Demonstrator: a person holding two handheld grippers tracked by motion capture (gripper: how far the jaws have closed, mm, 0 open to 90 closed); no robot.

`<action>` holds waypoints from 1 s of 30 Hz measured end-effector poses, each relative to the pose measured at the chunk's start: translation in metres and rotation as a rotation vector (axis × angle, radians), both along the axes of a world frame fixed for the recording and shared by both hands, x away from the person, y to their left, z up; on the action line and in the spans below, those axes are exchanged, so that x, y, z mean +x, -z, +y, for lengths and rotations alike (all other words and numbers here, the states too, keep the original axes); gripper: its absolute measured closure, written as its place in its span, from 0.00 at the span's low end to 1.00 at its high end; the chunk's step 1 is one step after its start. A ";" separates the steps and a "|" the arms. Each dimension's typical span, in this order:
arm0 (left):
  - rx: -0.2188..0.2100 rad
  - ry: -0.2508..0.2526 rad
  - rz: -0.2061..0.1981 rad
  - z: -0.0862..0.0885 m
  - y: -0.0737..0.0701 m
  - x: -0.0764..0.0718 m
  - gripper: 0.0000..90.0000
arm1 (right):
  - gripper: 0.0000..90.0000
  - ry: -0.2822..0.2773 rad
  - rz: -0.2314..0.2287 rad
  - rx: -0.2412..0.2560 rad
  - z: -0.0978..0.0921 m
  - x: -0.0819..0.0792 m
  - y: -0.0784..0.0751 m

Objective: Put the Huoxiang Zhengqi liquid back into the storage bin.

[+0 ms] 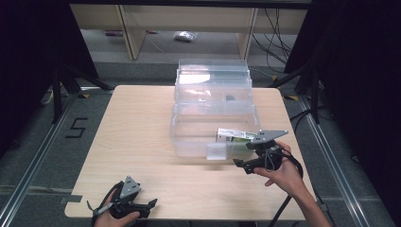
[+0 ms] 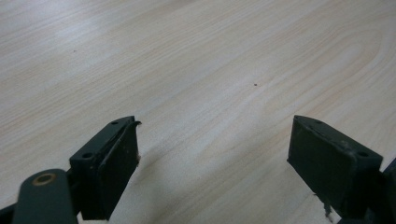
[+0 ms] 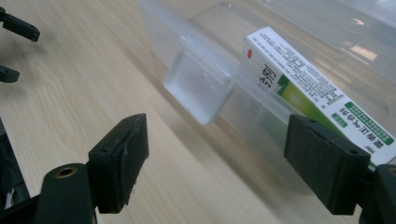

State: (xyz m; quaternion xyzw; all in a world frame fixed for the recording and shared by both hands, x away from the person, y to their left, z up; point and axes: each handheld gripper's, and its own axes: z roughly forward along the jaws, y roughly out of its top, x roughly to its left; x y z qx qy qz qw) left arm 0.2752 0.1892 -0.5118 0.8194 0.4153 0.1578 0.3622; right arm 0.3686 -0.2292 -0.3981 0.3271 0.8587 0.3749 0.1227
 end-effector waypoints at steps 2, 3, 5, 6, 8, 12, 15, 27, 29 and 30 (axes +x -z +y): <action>-0.004 -0.003 -0.001 0.000 0.000 0.000 0.17 | 0.26 -0.012 0.004 -0.020 -0.001 -0.001 0.001; 0.004 0.002 0.001 0.000 -0.001 0.000 0.17 | 0.26 -0.015 -0.014 -0.016 -0.001 -0.001 0.004; 0.006 0.004 0.000 0.001 -0.001 0.000 0.17 | 0.26 -0.012 0.025 -0.010 0.000 -0.005 0.006; -0.003 -0.002 -0.001 0.000 0.000 0.000 0.17 | 0.26 -0.007 0.012 -0.006 0.000 -0.006 0.009; 0.004 0.001 0.000 0.000 0.000 0.000 0.17 | 0.26 -0.012 0.008 -0.001 0.000 -0.007 0.013; 0.011 0.002 0.000 0.000 0.000 0.000 0.17 | 0.26 -0.005 0.014 -0.010 -0.003 -0.010 0.016; 0.011 0.011 0.003 0.000 0.000 0.000 0.17 | 0.26 0.010 0.013 0.012 -0.004 -0.012 0.018; -0.006 0.004 -0.004 -0.001 0.000 -0.001 0.17 | 0.26 0.019 0.011 0.028 -0.002 -0.024 0.037; -0.005 0.005 -0.005 -0.001 -0.001 -0.001 0.17 | 0.26 0.013 0.018 0.032 -0.002 -0.027 0.040; -0.007 0.006 -0.005 -0.001 0.000 -0.001 0.17 | 0.26 0.017 0.020 0.027 -0.002 -0.028 0.041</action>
